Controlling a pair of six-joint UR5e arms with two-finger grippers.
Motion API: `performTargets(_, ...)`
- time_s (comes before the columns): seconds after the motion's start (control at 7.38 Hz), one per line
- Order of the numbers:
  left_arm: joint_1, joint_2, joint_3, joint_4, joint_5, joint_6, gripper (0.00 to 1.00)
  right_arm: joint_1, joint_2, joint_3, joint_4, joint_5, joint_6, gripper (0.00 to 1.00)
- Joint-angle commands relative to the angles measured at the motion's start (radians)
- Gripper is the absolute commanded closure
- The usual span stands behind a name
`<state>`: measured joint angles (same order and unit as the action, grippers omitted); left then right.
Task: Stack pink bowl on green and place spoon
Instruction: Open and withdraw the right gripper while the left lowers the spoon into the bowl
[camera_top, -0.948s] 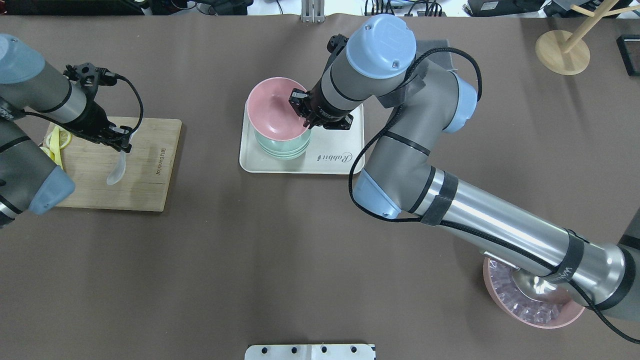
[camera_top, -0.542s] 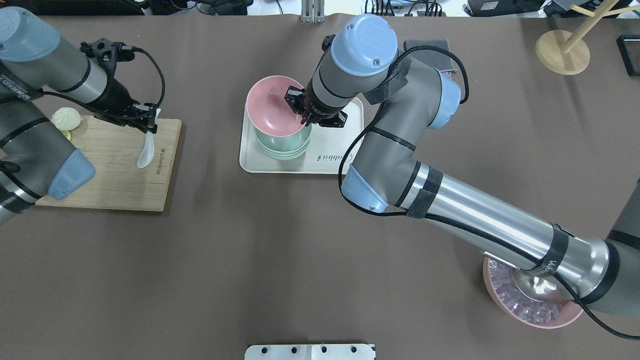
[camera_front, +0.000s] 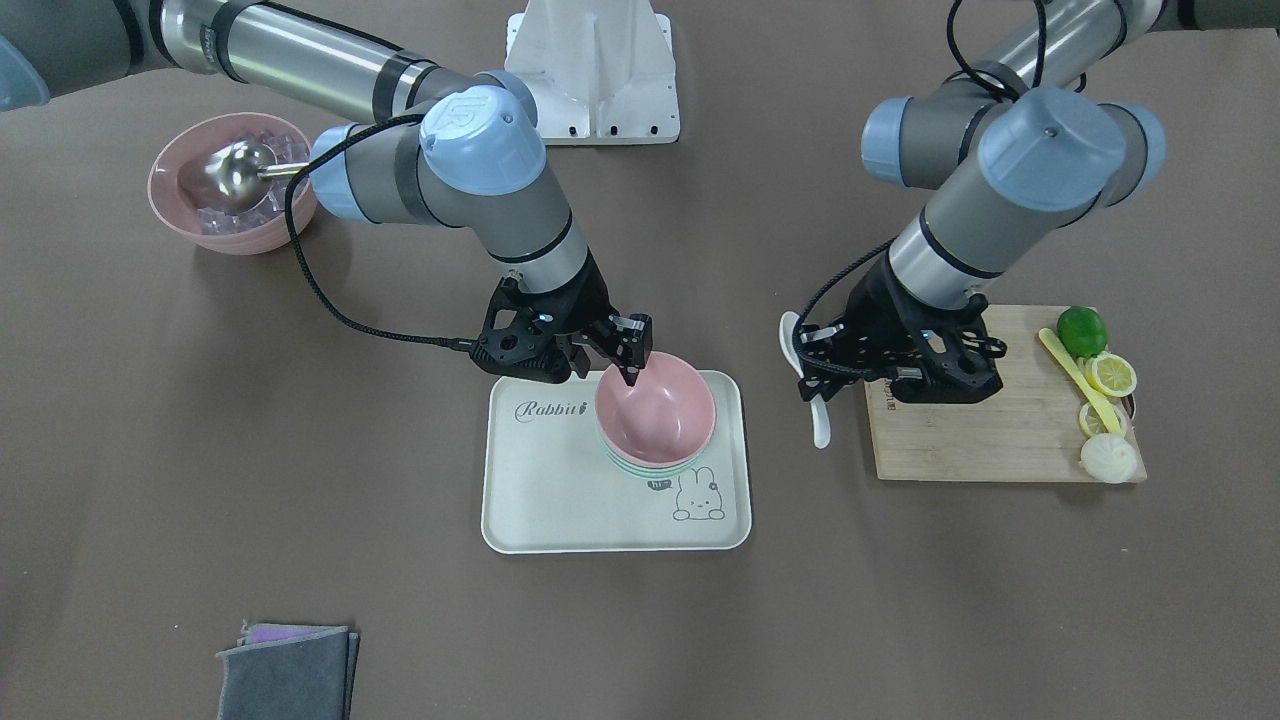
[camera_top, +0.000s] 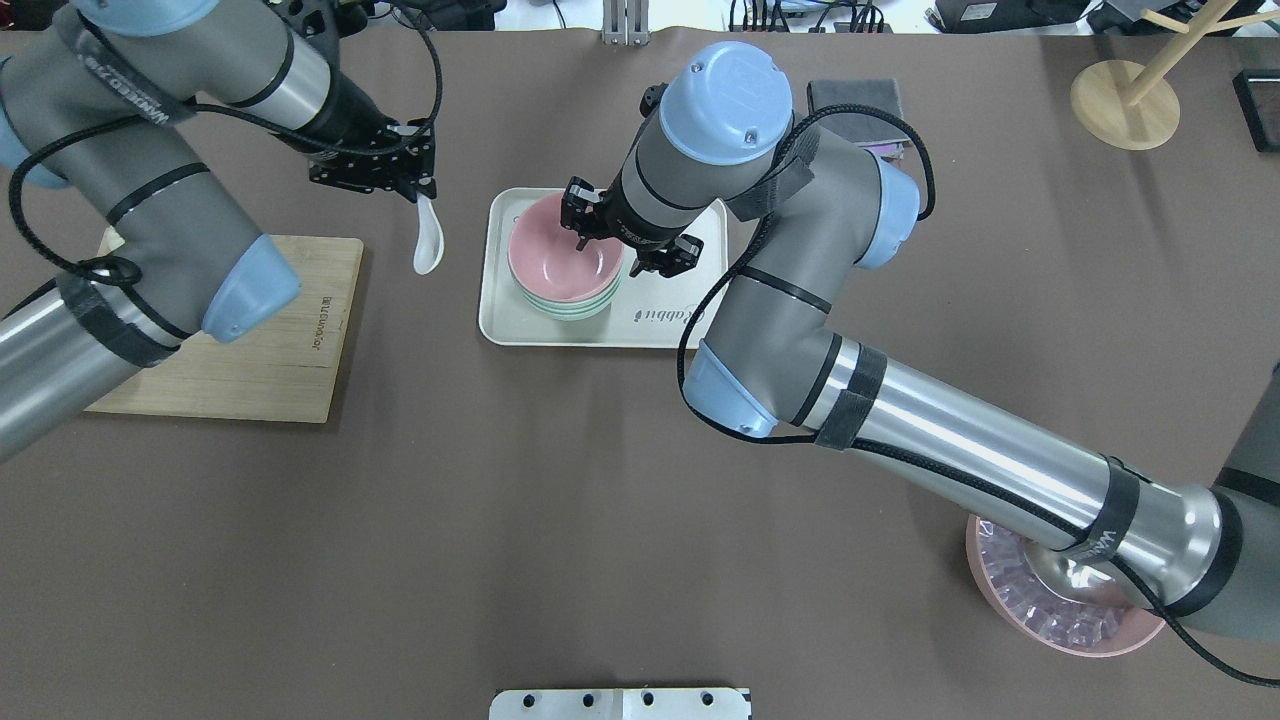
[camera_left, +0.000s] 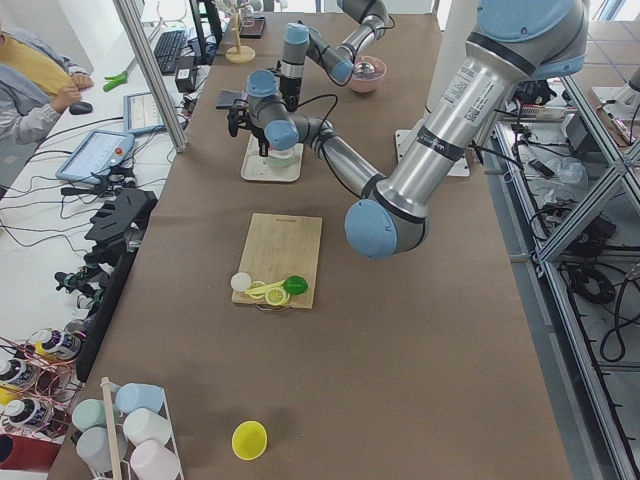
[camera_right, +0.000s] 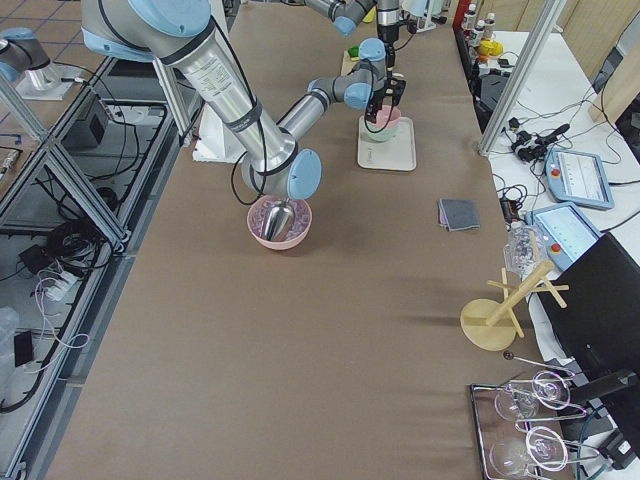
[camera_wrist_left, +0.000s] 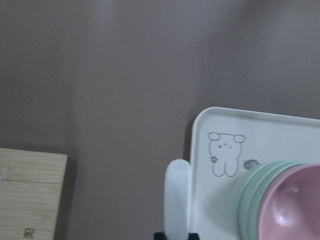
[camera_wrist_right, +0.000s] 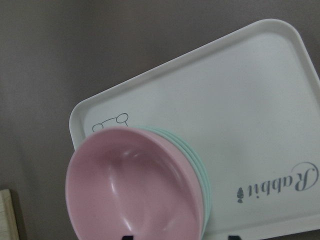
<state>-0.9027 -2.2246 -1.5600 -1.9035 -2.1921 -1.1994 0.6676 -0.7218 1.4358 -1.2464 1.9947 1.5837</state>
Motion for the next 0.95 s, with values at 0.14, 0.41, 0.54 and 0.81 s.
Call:
performTargets(0.14, 0.1, -0.17, 0.209, -0.156, 0.125, -0.08, 1.0, 0.212, -0.233, 0.185, -0.022, 0.248, -0.168, 0.0)
performTargets(0.41, 0.154, -0.172, 0.232, -0.196, 0.199, -0.094, 0.73, 0.289, -0.326, 0.189, -0.024, 0.265, -0.339, 0.0)
performTargets(0.54, 0.163, -0.165, 0.209, -0.181, 0.198, -0.095, 0.03, 0.297, -0.327, 0.187, -0.024, 0.265, -0.341, 0.0)
performTargets(0.81, 0.13, -0.025, 0.035, -0.137, 0.193, -0.083, 0.02, 0.335, -0.349, 0.192, -0.031, 0.25, -0.346, 0.0)
